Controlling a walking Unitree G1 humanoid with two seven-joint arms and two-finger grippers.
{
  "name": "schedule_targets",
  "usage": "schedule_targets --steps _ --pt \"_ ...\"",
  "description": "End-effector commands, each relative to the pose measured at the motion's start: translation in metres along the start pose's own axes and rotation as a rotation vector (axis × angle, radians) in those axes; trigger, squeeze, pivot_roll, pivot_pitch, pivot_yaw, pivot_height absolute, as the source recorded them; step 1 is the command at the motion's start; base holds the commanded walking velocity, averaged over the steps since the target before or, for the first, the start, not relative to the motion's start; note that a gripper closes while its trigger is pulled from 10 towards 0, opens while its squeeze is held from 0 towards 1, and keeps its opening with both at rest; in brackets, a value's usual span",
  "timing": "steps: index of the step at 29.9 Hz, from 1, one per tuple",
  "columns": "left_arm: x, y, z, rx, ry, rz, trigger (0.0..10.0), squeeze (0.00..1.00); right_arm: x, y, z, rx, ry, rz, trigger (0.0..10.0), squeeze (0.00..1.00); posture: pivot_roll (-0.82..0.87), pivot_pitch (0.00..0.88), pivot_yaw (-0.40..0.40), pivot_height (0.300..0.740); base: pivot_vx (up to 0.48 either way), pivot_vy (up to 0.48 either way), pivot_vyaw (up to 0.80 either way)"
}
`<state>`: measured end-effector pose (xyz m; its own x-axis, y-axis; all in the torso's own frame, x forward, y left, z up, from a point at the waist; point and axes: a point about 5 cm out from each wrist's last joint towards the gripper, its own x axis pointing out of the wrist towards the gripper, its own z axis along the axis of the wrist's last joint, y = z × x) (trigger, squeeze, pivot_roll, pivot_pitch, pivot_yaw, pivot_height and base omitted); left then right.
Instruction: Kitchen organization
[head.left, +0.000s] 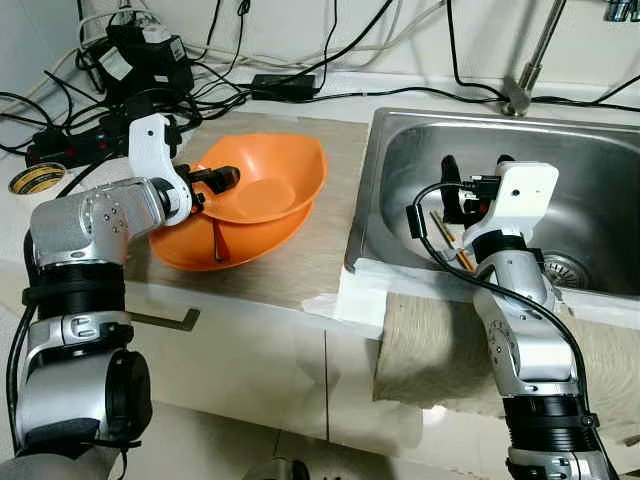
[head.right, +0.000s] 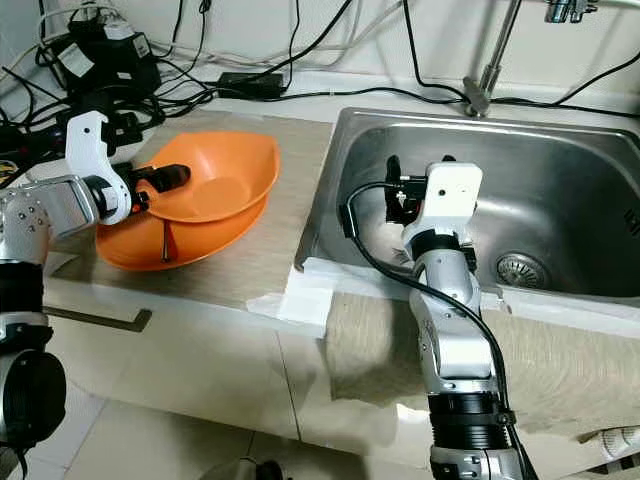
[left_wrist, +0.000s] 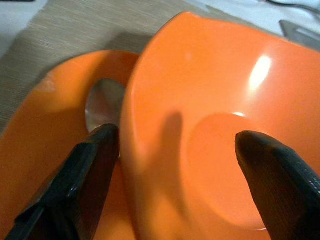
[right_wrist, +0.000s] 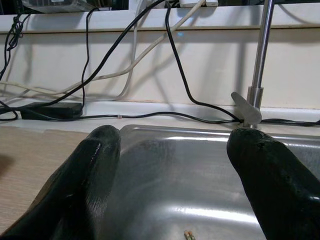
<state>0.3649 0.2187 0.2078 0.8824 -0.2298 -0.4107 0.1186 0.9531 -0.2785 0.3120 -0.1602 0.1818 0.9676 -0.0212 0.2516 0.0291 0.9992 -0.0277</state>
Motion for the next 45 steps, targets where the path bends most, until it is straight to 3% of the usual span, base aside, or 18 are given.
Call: schedule_targets --steps 1,10,17,29,40,45 --pt "0.0 0.001 0.002 0.045 0.026 0.009 0.0 0.0 0.004 0.001 0.003 0.012 -0.004 0.007 10.0 0.0 -0.02 0.0 0.067 0.74 0.0 0.0 0.0" --pt "0.002 0.005 -0.011 0.088 0.129 0.007 0.0 0.0 0.004 0.002 0.003 0.017 0.006 0.009 10.0 0.0 -0.02 0.0 0.067 0.74 0.0 0.0 0.0" --pt "0.002 0.006 -0.013 0.097 0.149 0.0 0.0 0.0 0.005 0.002 0.002 0.021 0.014 0.011 10.0 0.0 -0.02 0.0 0.068 0.74 0.0 0.0 0.0" --pt "0.003 0.003 -0.002 0.142 0.052 -0.018 0.0 0.0 0.005 0.001 0.001 0.025 0.025 0.008 10.0 0.0 -0.02 0.0 0.067 0.74 0.0 0.0 0.0" --pt "0.005 0.003 -0.002 0.11 0.039 -0.021 0.0 0.0 0.005 0.001 -0.001 0.02 0.036 0.011 10.0 0.0 -0.02 0.0 0.066 0.74 0.0 0.0 0.0" --pt "0.005 0.002 0.004 0.08 -0.01 -0.019 0.0 0.0 0.005 0.0 -0.001 0.02 0.043 0.012 10.0 0.0 -0.03 0.0 0.066 0.74 0.0 0.0 0.0"
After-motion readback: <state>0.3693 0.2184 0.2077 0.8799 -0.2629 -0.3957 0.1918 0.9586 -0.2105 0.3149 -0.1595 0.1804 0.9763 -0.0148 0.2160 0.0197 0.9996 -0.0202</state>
